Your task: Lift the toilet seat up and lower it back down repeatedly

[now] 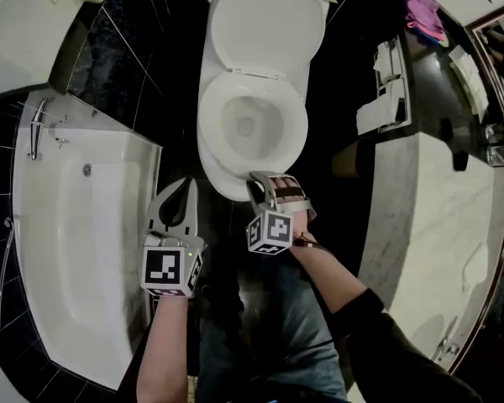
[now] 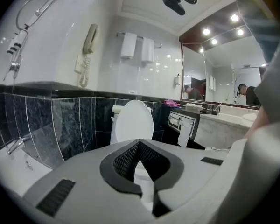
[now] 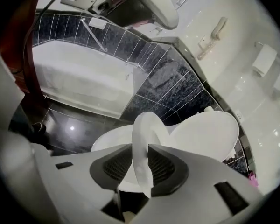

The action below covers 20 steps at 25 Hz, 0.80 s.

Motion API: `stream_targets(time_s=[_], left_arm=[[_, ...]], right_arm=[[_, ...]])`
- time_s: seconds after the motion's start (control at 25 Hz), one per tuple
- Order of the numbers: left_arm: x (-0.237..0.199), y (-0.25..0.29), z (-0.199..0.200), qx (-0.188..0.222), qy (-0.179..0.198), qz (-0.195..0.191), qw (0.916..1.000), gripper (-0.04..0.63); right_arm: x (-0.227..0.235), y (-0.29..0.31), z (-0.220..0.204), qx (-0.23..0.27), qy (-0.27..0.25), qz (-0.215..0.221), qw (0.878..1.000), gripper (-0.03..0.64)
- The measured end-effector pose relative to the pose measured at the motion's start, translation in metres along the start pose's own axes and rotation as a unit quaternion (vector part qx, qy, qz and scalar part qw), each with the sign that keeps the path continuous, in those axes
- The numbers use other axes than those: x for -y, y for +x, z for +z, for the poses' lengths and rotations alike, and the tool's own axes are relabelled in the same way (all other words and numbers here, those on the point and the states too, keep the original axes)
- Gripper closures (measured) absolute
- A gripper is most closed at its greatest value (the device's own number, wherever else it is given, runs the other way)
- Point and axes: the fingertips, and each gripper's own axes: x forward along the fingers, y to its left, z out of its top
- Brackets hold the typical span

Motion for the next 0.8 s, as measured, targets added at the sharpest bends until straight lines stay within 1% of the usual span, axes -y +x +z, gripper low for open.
stream_targets(time_s=[0.16, 0.28, 0.4, 0.6, 0.8], left_arm=[[0.010, 0.007, 0.065, 0.008, 0.009, 0.006, 0.9999, 0.595], [0.013, 0.018, 0.112, 0.016, 0.024, 0.014, 0.9995, 0.594], [0.010, 0.033, 0.152, 0.012, 0.037, 0.024, 0.9990, 0.594], [0.016, 0.058, 0.204, 0.017, 0.046, 0.045, 0.9978, 0.594], [0.015, 0.078, 0.241, 0.018, 0.056, 0.055, 0.9967, 0.594]], right_arm=[[0.062, -0.028, 0.019, 0.014, 0.011, -0.008, 1.000, 0.499], [0.119, -0.042, 0.031, 0.031, 0.028, -0.031, 0.999, 0.502], [0.175, -0.046, 0.045, 0.050, 0.036, -0.047, 0.997, 0.503], [0.241, -0.046, 0.050, 0.072, 0.053, -0.043, 0.995, 0.509], [0.299, -0.036, 0.052, 0.077, 0.085, -0.049, 0.992, 0.508]])
